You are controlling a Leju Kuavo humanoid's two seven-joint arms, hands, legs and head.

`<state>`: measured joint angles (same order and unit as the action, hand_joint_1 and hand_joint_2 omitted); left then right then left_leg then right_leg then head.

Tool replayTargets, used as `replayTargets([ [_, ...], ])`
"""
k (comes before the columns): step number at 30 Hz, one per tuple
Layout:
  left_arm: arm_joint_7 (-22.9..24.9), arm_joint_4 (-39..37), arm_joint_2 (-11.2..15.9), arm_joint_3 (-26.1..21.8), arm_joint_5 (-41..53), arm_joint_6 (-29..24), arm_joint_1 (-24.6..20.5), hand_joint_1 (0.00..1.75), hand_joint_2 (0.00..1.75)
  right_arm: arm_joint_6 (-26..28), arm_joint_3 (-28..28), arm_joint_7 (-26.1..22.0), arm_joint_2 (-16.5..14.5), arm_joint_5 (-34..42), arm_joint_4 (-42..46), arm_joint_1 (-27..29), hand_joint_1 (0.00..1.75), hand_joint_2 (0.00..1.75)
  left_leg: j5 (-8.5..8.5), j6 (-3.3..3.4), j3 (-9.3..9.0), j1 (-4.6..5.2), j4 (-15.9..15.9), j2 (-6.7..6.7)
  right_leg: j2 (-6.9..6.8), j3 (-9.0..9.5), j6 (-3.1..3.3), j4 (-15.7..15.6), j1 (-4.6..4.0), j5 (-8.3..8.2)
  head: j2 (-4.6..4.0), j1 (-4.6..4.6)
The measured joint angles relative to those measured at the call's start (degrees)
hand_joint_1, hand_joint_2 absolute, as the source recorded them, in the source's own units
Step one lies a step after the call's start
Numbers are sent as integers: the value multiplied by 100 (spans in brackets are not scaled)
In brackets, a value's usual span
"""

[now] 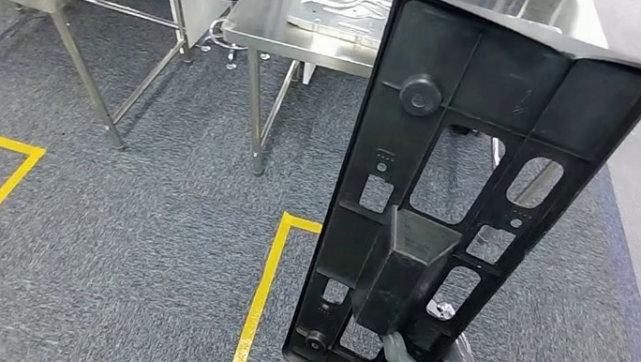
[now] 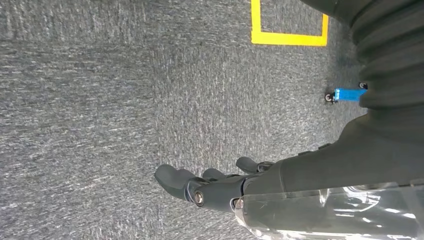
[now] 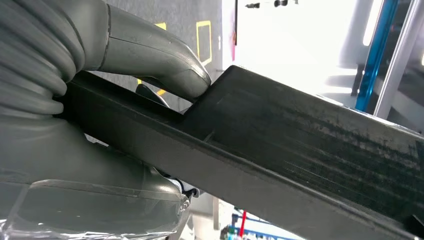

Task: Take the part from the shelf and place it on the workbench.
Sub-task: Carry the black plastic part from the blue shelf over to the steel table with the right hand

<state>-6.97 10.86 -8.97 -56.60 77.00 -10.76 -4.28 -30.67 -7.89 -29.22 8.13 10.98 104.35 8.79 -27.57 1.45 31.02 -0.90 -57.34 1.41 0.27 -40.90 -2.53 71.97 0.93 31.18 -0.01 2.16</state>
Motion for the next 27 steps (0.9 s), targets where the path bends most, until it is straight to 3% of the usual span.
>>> replayTargets([
  [2,7,0,1,-19,-64,61,-14,0,175,23,16,-6,0,-9,-1,-16,175,175,-37,-30,-38,3,0,39,-54,417,35,-809,-5,-378,1,0],
  [4,-32,0,-1,-59,-149,142,-29,0,175,22,32,-8,0,-22,-1,-66,175,175,-108,-93,-63,13,5,56,-105,712,108,-1379,-46,-474,0,0],
  [6,-112,0,-8,-115,-229,213,-42,0,175,4,46,-14,1,-26,-1,-117,175,175,-181,-178,-96,7,31,77,-106,765,190,-1466,-90,-382,0,0],
  [9,-199,0,-21,-158,-274,257,-73,0,175,-10,74,-19,6,-24,1,-157,175,175,-259,-273,-156,-4,-109,38,-46,961,306,-1566,-60,-356,1,1],
  [11,-215,0,-21,-175,-291,280,-86,0,175,-11,81,-23,8,-21,-3,-183,175,175,-457,-302,179,-5,-780,-52,-30,1129,356,-1604,-50,-299,1,1],
  [13,-212,0,-23,-205,-306,310,-70,0,175,-15,82,-32,10,-19,-12,-188,175,175,-604,-318,754,-4,-1573,-86,4,1282,382,-1604,-64,-171,1,0],
  [14,-208,0,-24,-224,-310,319,-56,0,175,-19,81,-37,10,-18,-17,-187,175,175,-518,-318,958,-3,-1728,-88,33,1369,384,-1604,-70,-96,1,0],
  [15,-205,0,-25,-243,-318,325,-44,0,175,-23,81,-40,10,-18,-21,-187,175,175,-296,-308,1052,1,-1640,-89,63,1467,379,-1604,-74,-18,1,0],
  [17,-201,0,-23,-275,-347,328,-23,0,175,-35,79,-44,10,-19,-30,-215,175,175,332,-257,951,23,-944,-105,107,1682,360,-1612,-67,156,0,0],
  [18,-202,0,-20,-289,-361,330,-14,0,175,-42,78,-44,10,-19,-40,-246,175,175,521,-226,844,45,-607,-120,130,1768,335,-1621,-67,239,0,1],
  [19,-205,0,-17,-299,-372,333,-11,0,175,-47,75,-43,10,-20,-52,-279,175,175,591,-190,753,66,-384,-129,148,1836,301,-1646,-64,305,0,1],
  [21,-210,0,-15,-313,-374,338,-18,0,175,-44,68,-39,11,-22,-75,-343,175,175,477,-121,636,99,-238,-133,171,1941,214,-1684,-67,329,1,2],
  [23,-213,0,-20,-317,-371,332,-34,0,175,-30,61,-36,22,-21,-80,-388,175,175,425,-61,496,72,-115,-131,151,1831,141,-1392,-67,130,1,2],
  [25,-218,0,-24,-320,-368,313,-42,0,175,-21,56,-38,38,-12,-84,-418,175,175,390,-23,308,30,31,-131,94,1378,85,-687,-61,-65,0,1],
  [26,-222,0,-26,-321,-367,301,-41,0,175,-20,52,-38,43,-8,-88,-420,175,175,352,-15,218,24,92,-132,64,1115,65,-351,-46,-9,0,-1],
  [27,-229,0,-30,-322,-367,293,-40,0,175,-19,49,-38,46,-3,-92,-421,175,175,306,-10,131,20,131,-133,47,867,43,-116,-29,168,0,0],
])
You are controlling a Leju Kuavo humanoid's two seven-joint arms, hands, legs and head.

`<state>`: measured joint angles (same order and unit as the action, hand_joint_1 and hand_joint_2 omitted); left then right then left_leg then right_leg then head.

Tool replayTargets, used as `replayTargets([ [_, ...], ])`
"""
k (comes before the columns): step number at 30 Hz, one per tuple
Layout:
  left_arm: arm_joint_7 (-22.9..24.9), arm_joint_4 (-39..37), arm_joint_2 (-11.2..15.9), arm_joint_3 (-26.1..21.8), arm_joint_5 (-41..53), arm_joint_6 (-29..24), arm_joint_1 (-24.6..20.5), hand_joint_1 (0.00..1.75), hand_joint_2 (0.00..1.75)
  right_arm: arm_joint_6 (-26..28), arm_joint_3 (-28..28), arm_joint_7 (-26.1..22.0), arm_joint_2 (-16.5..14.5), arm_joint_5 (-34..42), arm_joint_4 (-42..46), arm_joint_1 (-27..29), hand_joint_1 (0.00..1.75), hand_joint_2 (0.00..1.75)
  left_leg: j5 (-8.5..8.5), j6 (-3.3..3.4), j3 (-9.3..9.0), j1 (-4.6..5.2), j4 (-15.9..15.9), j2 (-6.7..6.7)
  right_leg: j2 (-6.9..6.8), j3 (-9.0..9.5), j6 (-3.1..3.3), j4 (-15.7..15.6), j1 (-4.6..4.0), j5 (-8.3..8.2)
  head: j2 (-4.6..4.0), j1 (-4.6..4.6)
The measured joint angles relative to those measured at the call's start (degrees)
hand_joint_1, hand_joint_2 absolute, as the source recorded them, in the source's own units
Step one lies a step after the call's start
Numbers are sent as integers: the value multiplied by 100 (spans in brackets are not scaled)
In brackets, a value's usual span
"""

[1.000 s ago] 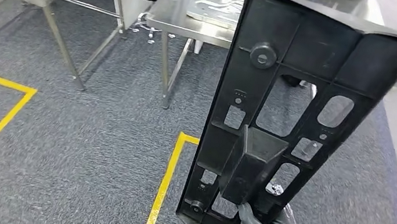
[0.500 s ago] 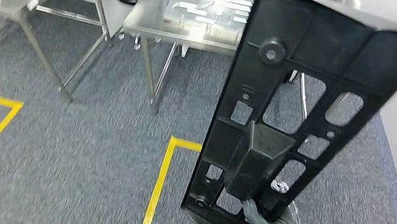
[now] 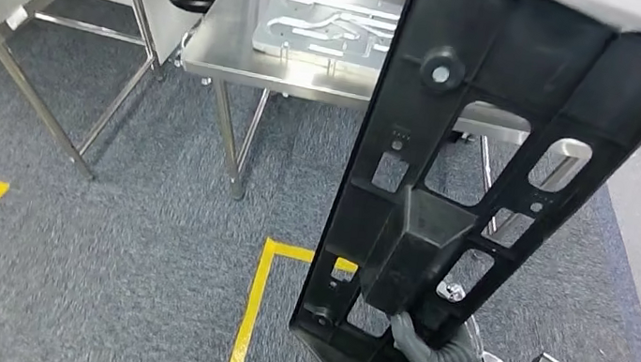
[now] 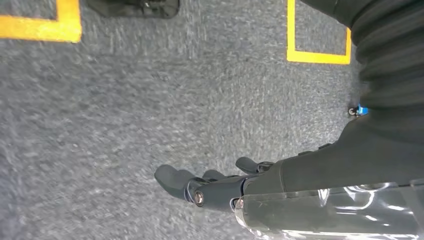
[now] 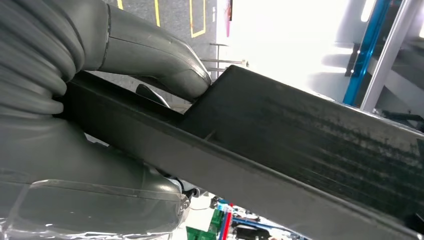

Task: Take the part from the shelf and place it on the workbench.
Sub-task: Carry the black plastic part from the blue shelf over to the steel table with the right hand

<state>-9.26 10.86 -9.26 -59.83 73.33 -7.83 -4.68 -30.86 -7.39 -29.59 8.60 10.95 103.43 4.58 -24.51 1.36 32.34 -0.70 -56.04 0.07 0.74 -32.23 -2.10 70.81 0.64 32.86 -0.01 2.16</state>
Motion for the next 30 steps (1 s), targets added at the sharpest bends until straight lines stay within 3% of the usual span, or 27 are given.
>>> replayTargets([
  [2,-10,0,-11,-5,-2,-14,7,0,175,2,-5,17,8,5,-11,5,175,175,-122,-7,-184,-9,33,-2,-14,-340,-43,106,40,431,1,0],
  [3,-11,0,-17,-9,-3,-20,11,0,175,2,-7,32,13,8,-18,5,175,175,-193,-14,-283,-17,37,8,-29,-415,-60,-31,55,487,1,0],
  [4,-11,0,-22,-13,-4,-27,13,0,175,0,-9,47,16,14,-26,3,175,175,-267,-29,-384,-27,37,22,-58,-429,-72,-282,69,361,0,0],
  [6,-11,0,-28,-22,-4,-35,16,0,175,-13,-15,68,22,33,-42,-1,175,175,-417,-83,-563,-34,27,70,-257,-354,-68,-940,81,-317,0,-1],
  [8,-10,0,-29,-32,-3,-40,23,0,175,-32,-29,80,25,53,-56,-20,175,175,-558,-169,-690,-15,23,143,-471,-301,-7,-1256,71,-768,0,-1],
  [9,-10,0,-29,-35,-2,-41,24,0,175,-43,-37,84,26,60,-59,-31,175,175,-589,-218,-747,-5,-2,188,-482,-304,42,-1257,67,-811,1,0],
  [11,-10,0,-29,-40,3,-40,8,0,175,-66,-47,90,28,65,-55,-45,175,175,-636,-311,-813,-17,-61,255,-347,-269,135,-1254,60,-840,0,0],
  [13,-11,0,-29,-41,9,-38,-20,0,175,-85,-53,93,34,69,-53,-52,175,175,-829,-349,-718,-45,-347,188,-223,-239,211,-1263,53,-854,1,0],
  [16,-18,0,-30,-41,16,-36,-20,0,175,-101,-84,96,37,72,-52,-38,175,175,-1362,-345,-137,-46,-1361,64,-44,-248,276,-1260,13,-833,1,0],
  [17,-22,0,-31,-42,18,-35,-10,0,175,-102,-93,97,37,70,-52,-32,175,175,-1422,-332,37,-42,-1592,53,20,-247,288,-1257,-7,-825,0,0],
  [18,-27,0,-31,-43,18,-35,-1,0,175,-104,-98,97,37,70,-53,-30,175,175,-1359,-305,131,-37,-1633,47,83,-240,297,-1254,-27,-818,0,0],
  [19,-34,0,-30,-44,19,-34,3,0,175,-105,-99,98,37,71,-53,-30,175,175,-1169,-265,132,-25,-1461,34,145,-227,303,-1252,-49,-812,0,0],
  [21,-48,0,-22,-45,21,-34,5,0,175,-108,-102,97,37,72,-55,-34,175,175,-642,-166,-28,13,-756,-100,250,-196,303,-1249,-83,-802,1,-1],
  [23,-53,0,-9,-45,33,-31,7,0,175,-110,-106,97,38,72,-62,-38,175,175,-469,-102,-116,62,-301,-265,347,-212,269,-1244,-87,-803,1,-1],
  [24,-53,0,-3,-45,41,-28,11,0,175,-111,-109,99,38,70,-66,-37,175,175,-464,-85,-108,79,-255,-296,392,-231,242,-1241,-82,-804,1,-1],
  [26,-54,0,-10,-47,55,-23,7,0,175,-111,-114,102,40,69,-68,-31,175,175,-351,-47,-131,68,-197,-231,446,-252,184,-1236,-84,-801,1,0],
  [28,-55,0,-22,-48,58,-21,-10,0,175,-104,-115,102,46,68,-66,-39,175,175,-258,-5,-180,29,-122,-124,278,-341,130,-1047,-98,-671,1,-1],
  [30,-50,0,-27,-49,58,-21,-16,0,175,-78,-116,106,51,60,-68,-51,175,175,-243,28,-200,16,-90,-23,53,-656,70,-427,-70,-343,0,-1],
])
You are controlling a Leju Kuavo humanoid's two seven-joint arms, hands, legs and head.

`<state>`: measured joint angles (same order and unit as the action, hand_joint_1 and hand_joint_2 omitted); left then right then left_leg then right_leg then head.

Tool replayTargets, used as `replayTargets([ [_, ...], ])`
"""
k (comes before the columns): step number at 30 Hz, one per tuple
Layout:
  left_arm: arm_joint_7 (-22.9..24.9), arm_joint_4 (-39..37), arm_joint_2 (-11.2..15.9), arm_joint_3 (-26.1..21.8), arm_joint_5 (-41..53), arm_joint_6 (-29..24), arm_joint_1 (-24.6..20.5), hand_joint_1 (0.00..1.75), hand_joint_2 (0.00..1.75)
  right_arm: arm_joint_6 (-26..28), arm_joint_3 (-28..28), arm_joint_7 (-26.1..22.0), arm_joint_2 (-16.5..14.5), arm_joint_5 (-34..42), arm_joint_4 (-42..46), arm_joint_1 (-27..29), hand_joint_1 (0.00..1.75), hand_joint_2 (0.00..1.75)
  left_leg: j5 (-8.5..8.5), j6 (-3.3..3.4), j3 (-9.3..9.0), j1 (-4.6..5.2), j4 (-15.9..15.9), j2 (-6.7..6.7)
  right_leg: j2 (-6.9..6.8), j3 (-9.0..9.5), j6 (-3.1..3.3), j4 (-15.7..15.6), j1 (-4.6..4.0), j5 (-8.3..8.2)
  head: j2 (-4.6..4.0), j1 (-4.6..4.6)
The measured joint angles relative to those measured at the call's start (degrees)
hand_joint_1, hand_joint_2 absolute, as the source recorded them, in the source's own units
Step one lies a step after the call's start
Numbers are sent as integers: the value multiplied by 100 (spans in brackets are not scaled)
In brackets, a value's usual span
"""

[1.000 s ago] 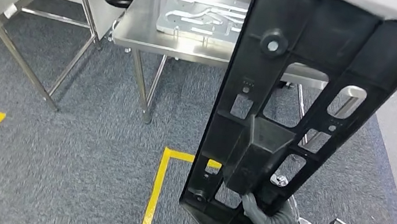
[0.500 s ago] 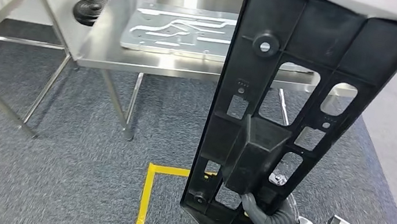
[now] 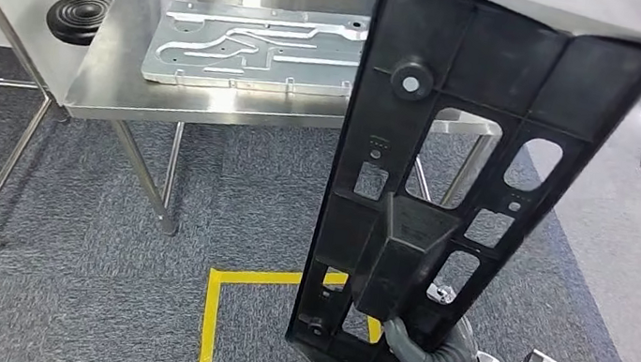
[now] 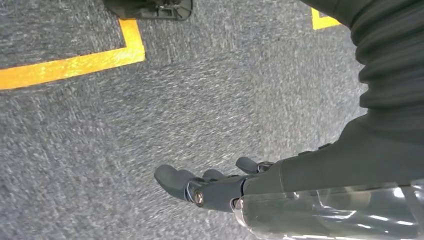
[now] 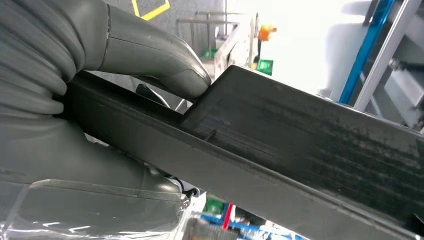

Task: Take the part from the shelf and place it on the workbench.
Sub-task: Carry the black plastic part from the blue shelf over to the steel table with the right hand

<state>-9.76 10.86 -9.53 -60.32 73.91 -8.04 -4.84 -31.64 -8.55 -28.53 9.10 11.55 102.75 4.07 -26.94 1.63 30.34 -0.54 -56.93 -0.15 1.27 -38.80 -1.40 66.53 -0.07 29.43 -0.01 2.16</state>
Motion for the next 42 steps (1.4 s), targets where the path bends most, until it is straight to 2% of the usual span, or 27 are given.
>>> replayTargets([
  [1,7,0,0,0,1,1,5,0,175,24,-2,4,-1,-9,-4,-1,175,175,-10,2,0,1,-1,44,-41,-200,-32,380,31,154,0,1],
  [2,17,0,-2,-1,1,1,11,0,175,52,-3,8,-2,-20,-8,3,175,175,-23,-2,-2,0,-3,79,-62,-351,-65,656,65,225,0,1],
  [3,29,0,-4,-1,2,2,12,0,175,76,-5,11,-3,-33,-13,5,175,175,-38,-12,-10,-4,-6,106,-77,-406,-95,739,97,192,1,1],
  [4,40,0,-7,-1,2,7,11,0,175,95,-6,13,-3,-48,-17,4,175,175,-56,-27,-24,-10,-9,127,-94,-344,-119,601,127,59,0,1],
  [6,55,0,-10,-1,-1,33,6,0,175,110,-5,16,-3,-69,-20,2,175,175,-111,-74,-70,-20,-18,145,-151,36,-141,-145,168,-307,0,1],
  [7,57,0,-11,-2,-3,57,4,0,175,115,-5,14,-3,-75,-22,0,175,175,-148,-109,-84,-13,-29,148,-180,214,-131,-489,166,-413,0,1],
  [9,58,0,-10,-3,-6,104,-2,0,175,136,-5,2,-3,-80,-27,-2,175,175,-224,-185,-102,4,-32,152,-204,376,-74,-801,139,-421,0,1],
  [12,56,0,-9,-4,-6,134,-19,0,175,177,0,-27,-2,-79,-28,6,175,175,-319,-295,-188,-12,-29,164,-159,446,49,-828,112,-332,1,1],
  [13,54,0,-9,-5,-6,136,-27,0,175,183,6,-37,-1,-79,-27,8,175,175,-371,-323,-171,-25,-149,154,-146,504,88,-848,118,-305,0,2],
  [14,52,0,-8,-7,-6,136,-34,0,175,187,11,-46,0,-79,-27,10,175,175,-455,-345,-75,-33,-388,135,-138,568,126,-866,127,-275,0,3],
  [15,50,0,-7,-7,-7,136,-31,0,175,187,15,-52,-1,-80,-27,12,175,175,-558,-356,119,-40,-747,110,-134,627,155,-874,125,-243,0,4],
  [17,50,0,-7,-8,-14,139,-8,0,175,187,17,-57,-4,-84,-28,23,175,175,-729,-367,629,-40,-1486,84,-112,726,187,-872,106,-165,1,5],
  [18,51,0,-6,-11,-26,140,10,0,175,185,17,-56,-8,-88,-29,28,175,175,-691,-362,818,-39,-1663,78,-92,786,189,-870,96,-121,1,5],
  [19,51,0,-4,-17,-39,139,23,0,175,184,16,-52,-11,-93,-31,28,175,175,-531,-347,909,-36,-1623,75,-66,858,186,-868,88,-67,1,5],
  [22,50,0,13,-34,-78,129,44,0,175,181,10,-27,-42,-109,-37,-26,175,175,297,-233,773,7,-725,34,-15,1094,149,-860,67,126,0,3],
  [23,49,0,19,-37,-88,125,47,0,175,181,4,-15,-53,-114,-43,-53,175,175,428,-194,711,27,-500,16,-2,1124,120,-858,62,171,0,3],
  [25,49,0,27,-41,-99,119,37,0,175,180,-9,10,-66,-120,-58,-101,175,175,398,-142,673,62,-359,-5,14,1111,48,-865,69,217,-1,3],
  [27,46,0,25,-43,-104,116,23,0,175,178,-16,25,-68,-124,-63,-137,175,175,337,-105,623,44,-252,-7,-2,1122,-21,-885,82,262,0,3],
  [29,41,0,24,-46,-117,114,20,0,175,173,-17,27,-65,-121,-67,-180,175,175,311,-56,539,8,-170,-3,-41,1014,-73,-620,84,410,1,3],
  [30,38,0,23,-50,-128,113,15,0,175,166,-18,27,-63,-117,-77,-201,175,175,293,-35,503,4,-149,0,-60,835,-92,-289,91,539,0,3],
  [32,35,0,19,-56,-152,111,2,0,175,142,-22,30,-61,-104,-115,-236,175,175,245,-11,453,6,-142,4,-69,333,-127,487,95,755,0,3],
  [33,34,0,16,-61,-165,111,1,0,175,126,-25,36,-60,-100,-140,-249,175,175,218,-9,423,7,-143,3,-71,140,-139,714,98,743,-1,3],
  [34,33,0,11,-66,-173,112,4,0,175,114,-27,42,-59,-97,-164,-267,175,175,192,-12,388,8,-143,2,-75,54,-142,720,98,611,-1,3],
  [36,32,0,0,-76,-181,115,9,0,175,102,-28,59,-56,-97,-197,-327,175,175,135,-26,301,8,-146,-3,-96,192,-115,120,96,81,-1,3],
  [38,31,0,-10,-84,-186,123,5,0,175,102,-30,72,-50,-98,-223,-393,175,175,85,-66,253,28,-161,-8,-128,410,-46,-543,69,-280,1,2],
  [39,29,0,-13,-87,-188,128,3,0,175,103,-32,76,-48,-99,-233,-415,175,175,71,-92,254,36,-167,-8,-135,457,-12,-708,51,-332,0,2],
  [42,18,0,-25,-98,-192,139,0,0,175,113,-37,91,-40,-103,-241,-440,175,175,41,-178,259,39,-173,0,-121,475,77,-796,46,-314,-1,3],
])
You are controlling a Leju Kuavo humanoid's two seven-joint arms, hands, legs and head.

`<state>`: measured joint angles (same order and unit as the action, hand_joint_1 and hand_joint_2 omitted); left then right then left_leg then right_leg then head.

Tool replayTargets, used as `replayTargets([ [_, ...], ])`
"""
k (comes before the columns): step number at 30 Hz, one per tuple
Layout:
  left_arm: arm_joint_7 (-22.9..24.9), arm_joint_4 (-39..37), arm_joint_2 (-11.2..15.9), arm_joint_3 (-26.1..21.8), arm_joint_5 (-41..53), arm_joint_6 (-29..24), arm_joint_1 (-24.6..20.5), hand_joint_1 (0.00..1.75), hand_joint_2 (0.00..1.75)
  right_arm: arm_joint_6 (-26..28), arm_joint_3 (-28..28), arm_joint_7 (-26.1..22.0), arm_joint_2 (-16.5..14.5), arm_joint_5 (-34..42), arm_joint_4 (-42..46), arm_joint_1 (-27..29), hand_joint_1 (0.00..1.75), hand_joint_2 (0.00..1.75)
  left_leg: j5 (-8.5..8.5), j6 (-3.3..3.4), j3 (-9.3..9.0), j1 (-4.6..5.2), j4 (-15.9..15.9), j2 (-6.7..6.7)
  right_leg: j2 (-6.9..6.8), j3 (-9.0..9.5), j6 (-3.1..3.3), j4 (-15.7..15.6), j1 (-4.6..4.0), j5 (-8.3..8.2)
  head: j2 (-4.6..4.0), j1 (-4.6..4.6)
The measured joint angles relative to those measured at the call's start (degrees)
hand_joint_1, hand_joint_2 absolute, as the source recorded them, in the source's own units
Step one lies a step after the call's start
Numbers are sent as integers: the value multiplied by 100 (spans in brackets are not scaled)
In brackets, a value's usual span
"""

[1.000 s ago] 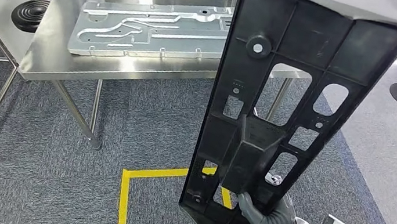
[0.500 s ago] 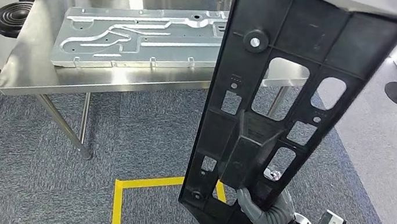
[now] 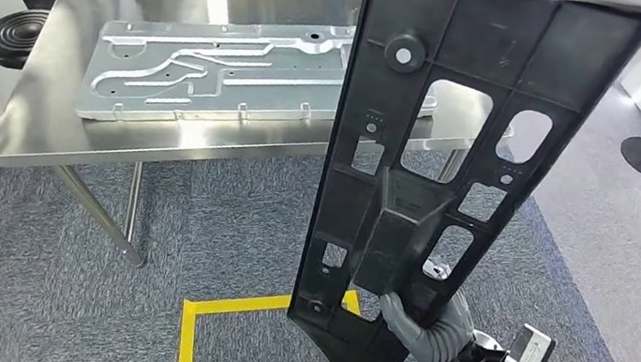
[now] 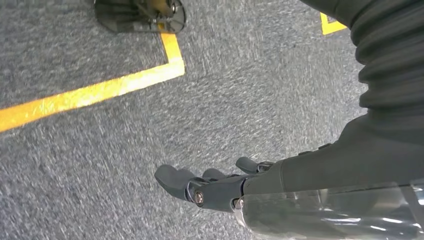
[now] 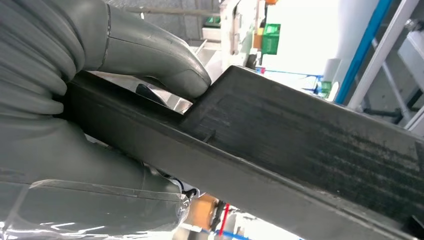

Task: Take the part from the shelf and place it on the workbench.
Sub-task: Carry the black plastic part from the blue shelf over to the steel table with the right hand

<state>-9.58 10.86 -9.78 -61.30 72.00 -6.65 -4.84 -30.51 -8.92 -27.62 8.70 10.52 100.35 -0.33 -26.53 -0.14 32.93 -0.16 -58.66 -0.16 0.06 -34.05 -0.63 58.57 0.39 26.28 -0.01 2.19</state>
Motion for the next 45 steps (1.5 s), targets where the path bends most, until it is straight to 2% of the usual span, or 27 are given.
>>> replayTargets([
  [2,-7,0,-3,-11,1,3,-4,0,175,21,3,7,8,-4,0,-26,175,175,-162,-55,76,-6,-228,2,-2,49,68,-47,30,-6,1,0],
  [5,-10,0,-4,-19,11,13,2,0,175,84,8,28,11,-60,-4,-78,175,175,-651,-111,562,-32,-1270,2,-4,91,121,-59,32,13,1,0],
  [6,-10,0,-4,-19,15,19,7,0,175,102,12,41,12,-92,-9,-90,175,175,-716,-124,707,-41,-1540,2,-1,98,125,-57,30,21,0,0],
  [7,-10,0,-5,-19,17,22,11,0,175,116,21,54,16,-120,-16,-109,175,175,-667,-131,761,-49,-1607,2,6,108,122,-54,31,29,0,0],
  [8,-10,0,-5,-19,21,27,12,0,175,133,35,67,27,-151,-23,-141,175,175,-506,-130,702,-56,-1440,3,16,122,111,-50,33,41,0,0],
  [10,-14,0,-5,-19,28,31,9,0,175,162,75,86,69,-203,-34,-238,175,175,-88,-105,363,-59,-684,1,35,161,72,-38,34,73,1,-1],
  [11,-17,0,-5,-19,31,32,4,0,175,169,101,92,102,-217,-40,-296,175,175,36,-83,208,-53,-342,-2,42,167,43,-26,26,89,1,-1],
  [13,-20,0,-7,-19,32,39,-3,0,175,169,150,98,167,-223,-60,-400,175,175,77,-35,85,-37,-55,-9,46,160,-20,-20,7,98,1,-1],
  [16,-30,0,-10,-20,33,46,-3,0,175,165,203,103,268,-226,-91,-503,175,175,102,69,66,-44,11,-11,39,153,-126,-3,19,131,0,-1],
  [18,-46,0,-17,-22,31,46,-14,0,175,161,238,104,370,-227,-130,-613,175,175,127,138,39,-56,63,-2,27,-17,-177,378,34,358,1,-1],
  [20,-57,0,-26,-24,22,45,-21,0,175,162,280,113,489,-233,-213,-761,175,175,126,174,38,-41,65,6,22,-404,-210,1148,38,690,0,-1],
  [21,-60,0,-30,-25,15,45,-20,0,175,170,298,128,547,-250,-267,-834,175,175,122,181,38,-33,61,8,21,-579,-221,1467,38,775,0,-1],
  [22,-62,0,-33,-28,7,45,-19,0,175,180,311,147,605,-280,-323,-906,175,175,118,187,36,-25,56,8,21,-663,-224,1594,38,749,-1,-1],
  [23,-65,0,-34,-33,-1,45,-20,0,175,192,321,164,667,-310,-380,-986,175,175,112,191,32,-18,49,6,21,-633,-215,1484,37,610,0,0],
  [25,-72,0,-46,-45,-15,45,-24,0,175,225,355,182,803,-353,-475,-1157,175,175,97,191,15,-2,37,-3,18,-309,-161,745,30,194,0,0],
  [27,-78,0,-68,-61,-22,46,-25,0,175,274,404,182,923,-386,-546,-1304,175,175,83,165,14,27,25,-13,5,-23,-98,110,0,-28,1,-1],
  [29,-76,-1,-86,-74,-23,51,-21,0,175,322,448,186,1021,-459,-617,-1408,175,175,80,116,23,39,31,-16,3,28,-57,-34,-29,-40,1,-1],
  [32,-70,-1,-102,-81,-26,68,-24,0,175,387,480,214,1142,-614,-725,-1535,175,175,-21,28,58,46,-77,-11,2,74,21,-128,27,-84,1,0],
  [33,-69,-1,-102,-83,-28,75,-27,0,175,404,481,223,1171,-655,-766,-1585,175,175,-148,1,146,42,-284,-11,-4,95,45,-160,49,-96,0,0],
  [35,-69,-2,-102,-85,-28,87,-24,0,175,422,481,230,1221,-708,-860,-1679,175,175,-500,-52,495,6,-1027,-12,-9,106,70,-167,48,-92,1,0],
  [36,-69,-2,-102,-86,-28,90,-20,0,175,429,481,232,1247,-730,-913,-1716,175,175,-613,-76,675,-13,-1377,-11,-9,107,72,-163,47,-87,0,0],
  [37,-69,-2,-102,-88,-28,93,-15,0,175,433,481,236,1275,-747,-963,-1744,175,175,-629,-97,788,-29,-1572,-10,-8,110,69,-160,46,-80,1,0],
  [38,-69,-2,-102,-89,-28,96,-12,0,175,435,481,238,1308,-756,-1007,-1767,175,175,-524,-110,790,-43,-1530,-9,-6,118,59,-154,48,-70,0,0],
  [39,-69,-2,-102,-90,-28,98,-11,0,175,438,481,241,1341,-759,-1045,-1788,175,175,-326,-116,684,-57,-1265,-8,-3,131,44,-146,52,-55,0,0],
  [41,-69,-2,-102,-91,-28,101,-12,0,175,443,483,242,1412,-759,-1102,-1833,175,175,58,-105,335,-67,-483,-7,3,155,-8,-114,48,-7,0,0],
  [43,-69,-2,-104,-91,-25,103,-17,0,175,449,486,241,1475,-758,-1152,-1879,175,175,159,-48,139,-56,-54,-13,9,147,-73,-86,33,26,0,-1],
  [45,-69,-2,-107,-92,-20,105,-15,0,175,452,490,240,1533,-757,-1198,-1910,175,175,124,34,125,-39,-9,-20,9,139,-143,-90,36,31,0,-1],
])
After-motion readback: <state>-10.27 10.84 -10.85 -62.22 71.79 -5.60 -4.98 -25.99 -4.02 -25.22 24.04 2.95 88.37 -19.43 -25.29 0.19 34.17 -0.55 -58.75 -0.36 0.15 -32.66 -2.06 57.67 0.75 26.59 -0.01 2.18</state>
